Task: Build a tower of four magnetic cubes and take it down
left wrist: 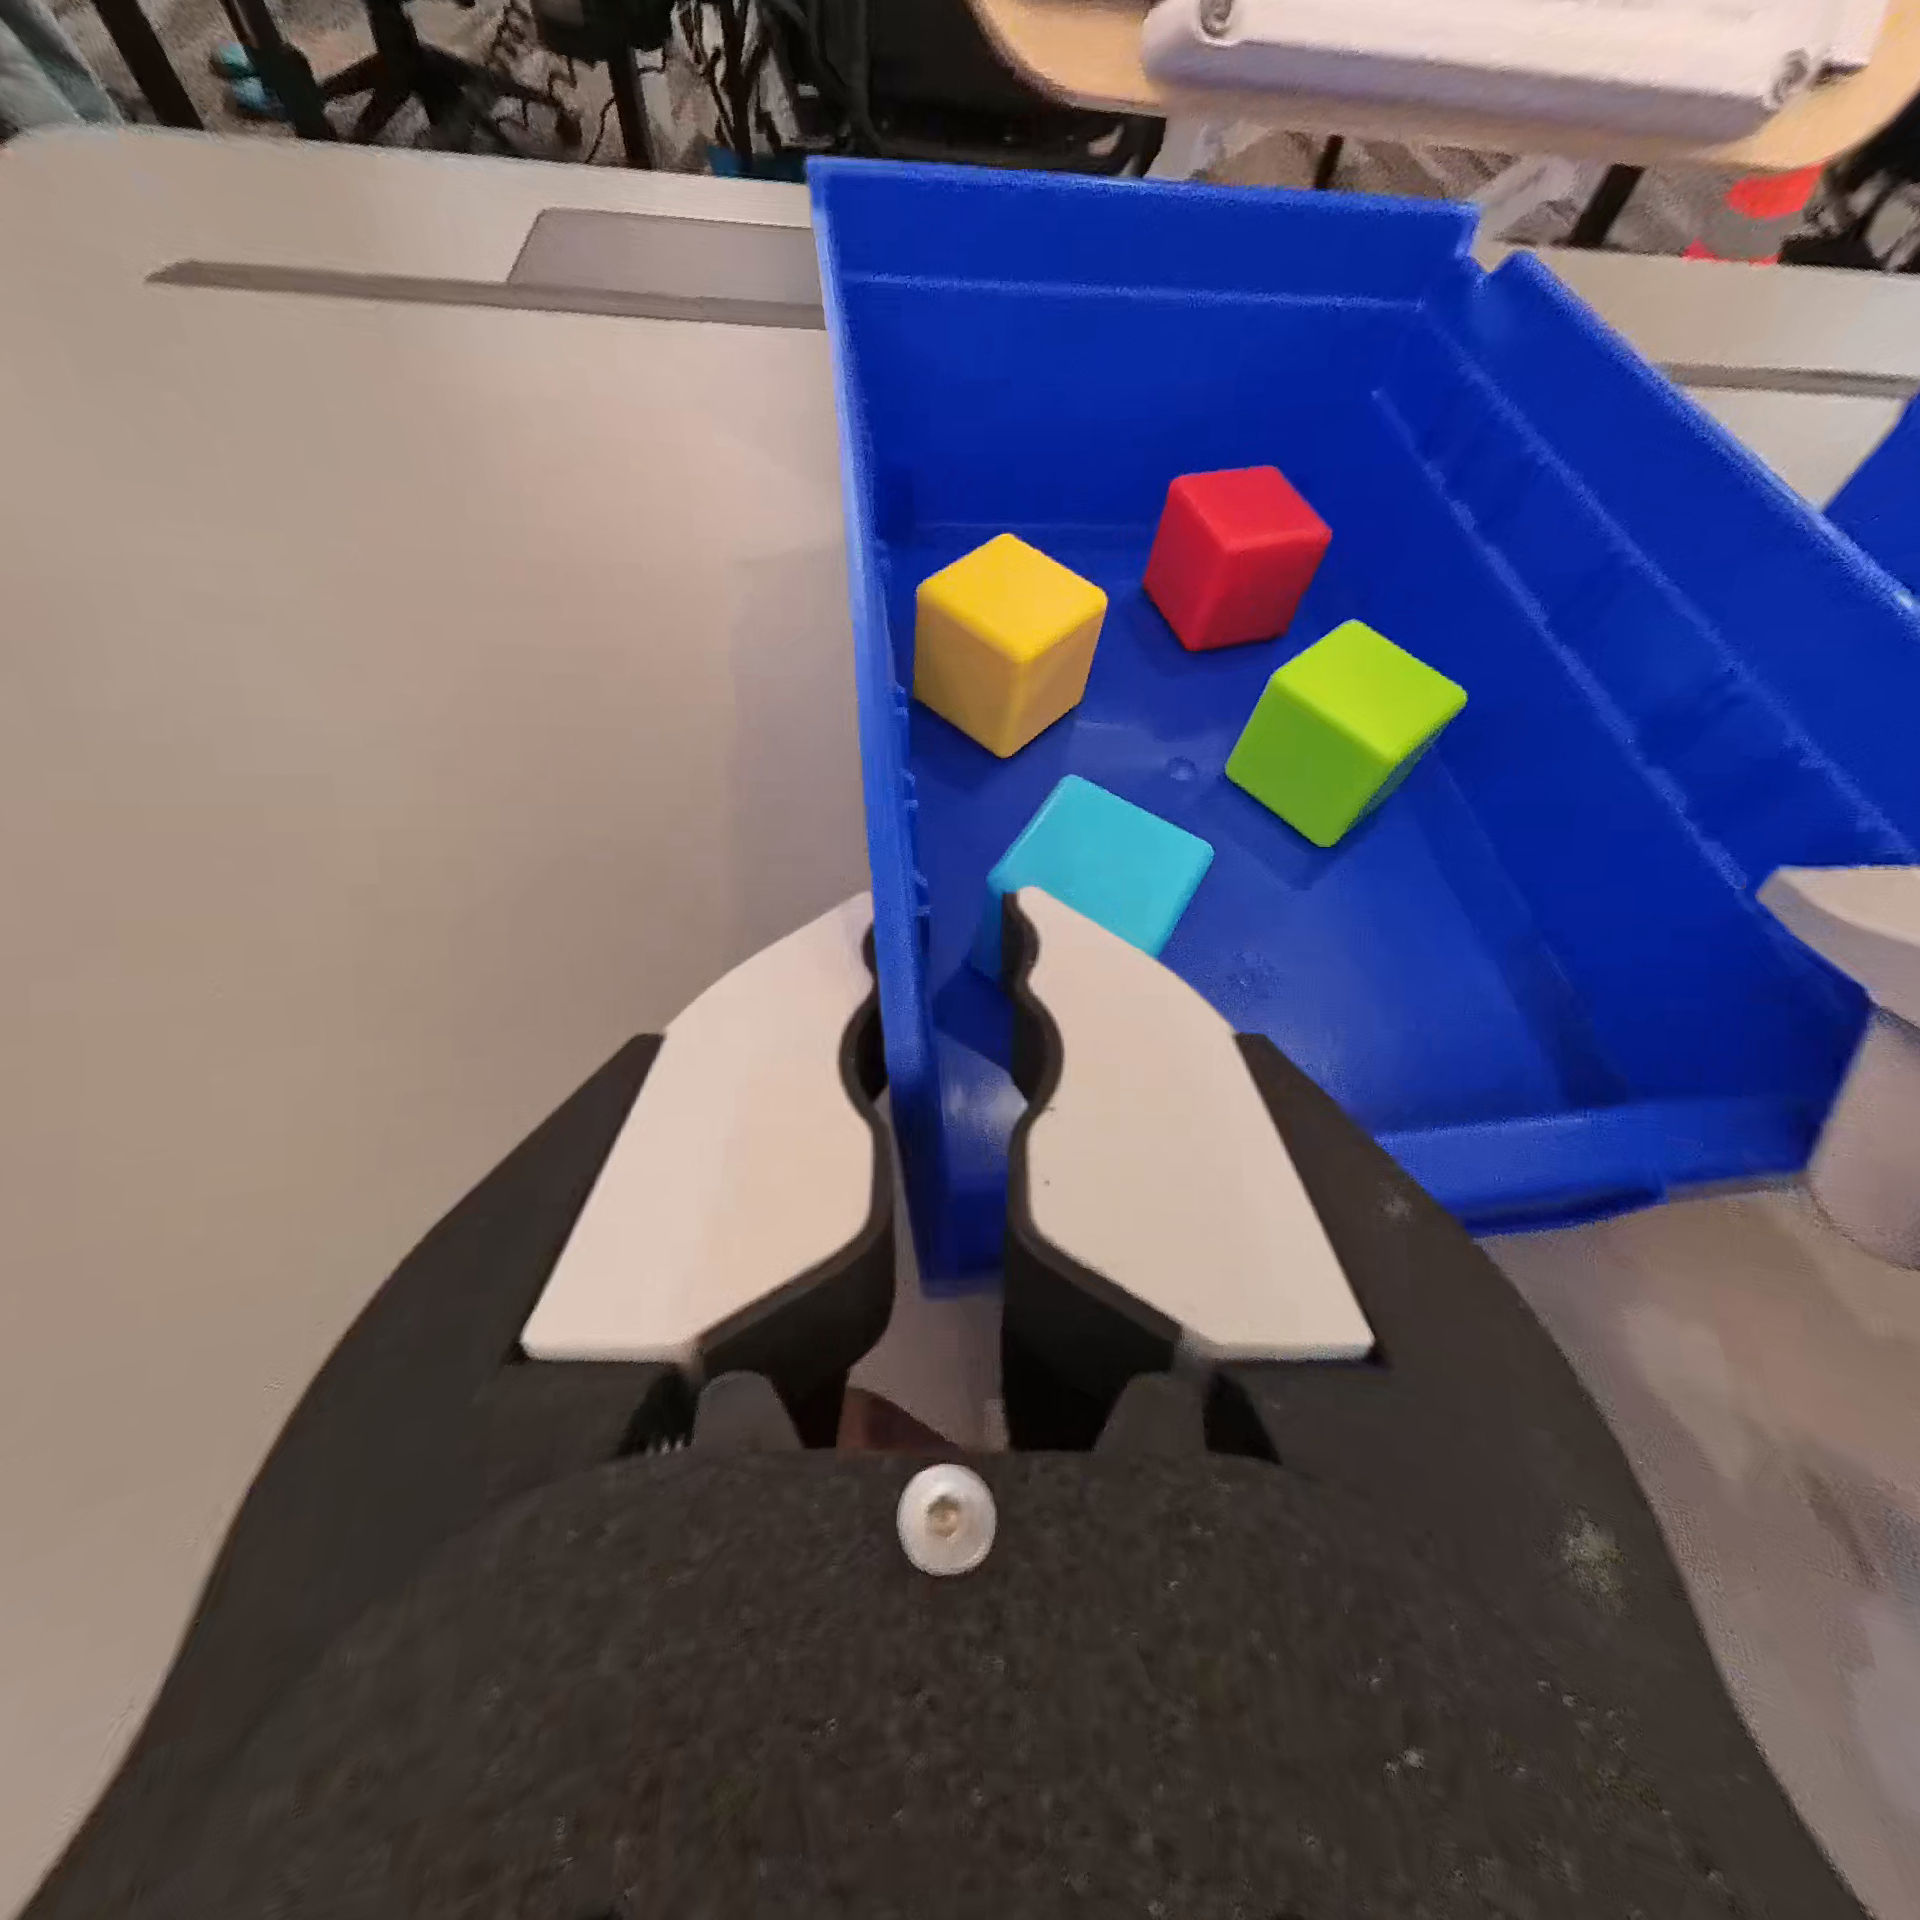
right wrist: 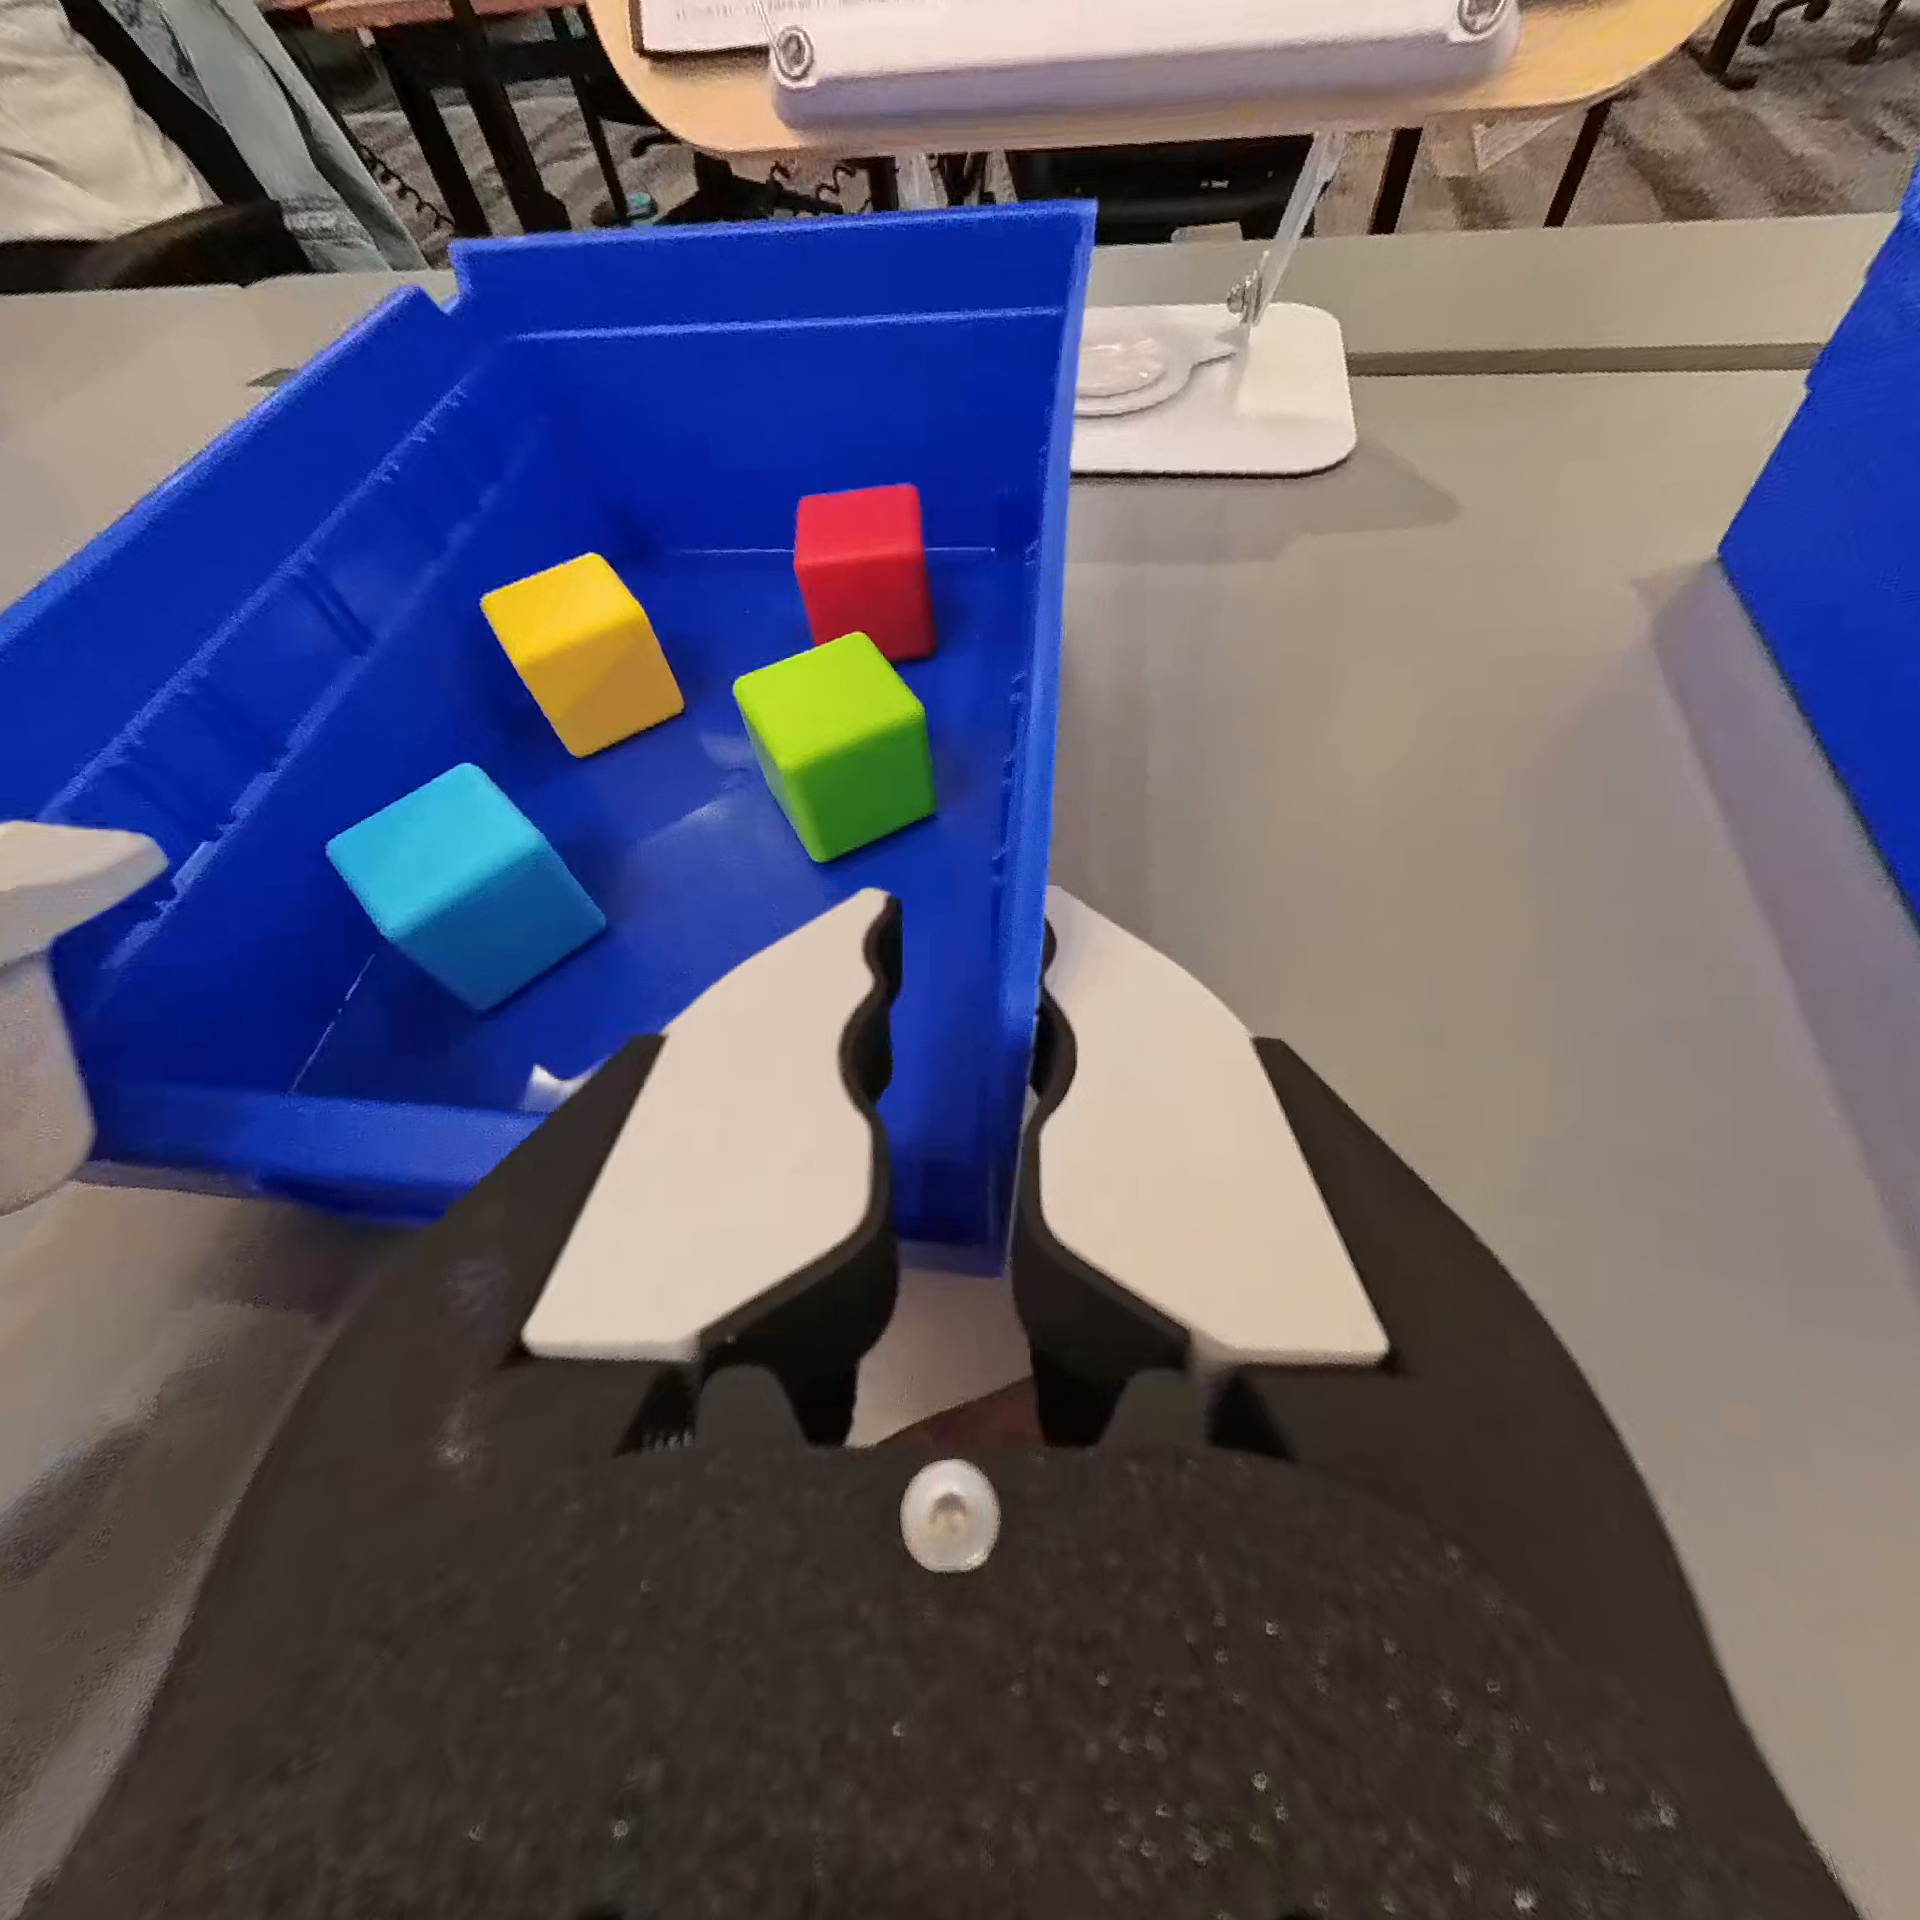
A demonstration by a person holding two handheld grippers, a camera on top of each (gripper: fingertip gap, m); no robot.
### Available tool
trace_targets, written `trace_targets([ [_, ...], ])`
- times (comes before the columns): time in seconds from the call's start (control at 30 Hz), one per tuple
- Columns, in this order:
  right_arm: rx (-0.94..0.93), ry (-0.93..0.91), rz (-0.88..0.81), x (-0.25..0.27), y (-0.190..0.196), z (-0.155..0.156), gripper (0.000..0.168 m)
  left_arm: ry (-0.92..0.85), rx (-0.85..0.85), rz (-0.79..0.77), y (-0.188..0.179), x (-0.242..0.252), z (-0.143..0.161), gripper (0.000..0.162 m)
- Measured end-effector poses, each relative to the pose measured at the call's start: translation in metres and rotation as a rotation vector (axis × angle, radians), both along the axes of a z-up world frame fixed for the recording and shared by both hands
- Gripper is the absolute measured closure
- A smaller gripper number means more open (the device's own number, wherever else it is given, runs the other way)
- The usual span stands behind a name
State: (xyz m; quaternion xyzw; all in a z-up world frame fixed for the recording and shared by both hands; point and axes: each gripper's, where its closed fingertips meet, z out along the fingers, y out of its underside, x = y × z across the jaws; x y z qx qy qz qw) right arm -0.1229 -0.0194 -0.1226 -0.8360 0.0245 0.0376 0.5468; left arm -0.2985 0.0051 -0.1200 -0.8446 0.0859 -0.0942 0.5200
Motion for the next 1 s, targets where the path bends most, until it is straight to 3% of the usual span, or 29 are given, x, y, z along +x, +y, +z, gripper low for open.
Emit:
trace_targets([
  [0.1,-0.010,0.018,-0.018,0.007,-0.001,-0.001,0.164,-0.018,-0.017,0.038,0.003,-0.005,0.000,0.158],
  [0.3,0.003,0.028,-0.070,-0.008,-0.012,0.002,0.165,0.019,0.016,0.031,-0.001,-0.018,0.011,0.158],
  [0.5,0.035,-0.017,0.005,-0.085,-0.009,0.015,0.164,0.022,0.071,0.098,0.000,-0.093,0.035,0.158],
  [0.67,0.050,-0.033,0.040,-0.150,0.016,0.028,0.164,0.023,0.025,0.115,0.016,-0.161,0.022,0.158],
  [0.8,0.022,-0.058,0.059,-0.196,0.034,0.021,0.164,0.000,-0.004,0.141,0.033,-0.207,0.011,0.158],
  [1.0,0.002,-0.048,0.073,-0.223,0.041,0.008,0.163,0.057,0.023,0.094,0.049,-0.234,0.012,0.158],
])
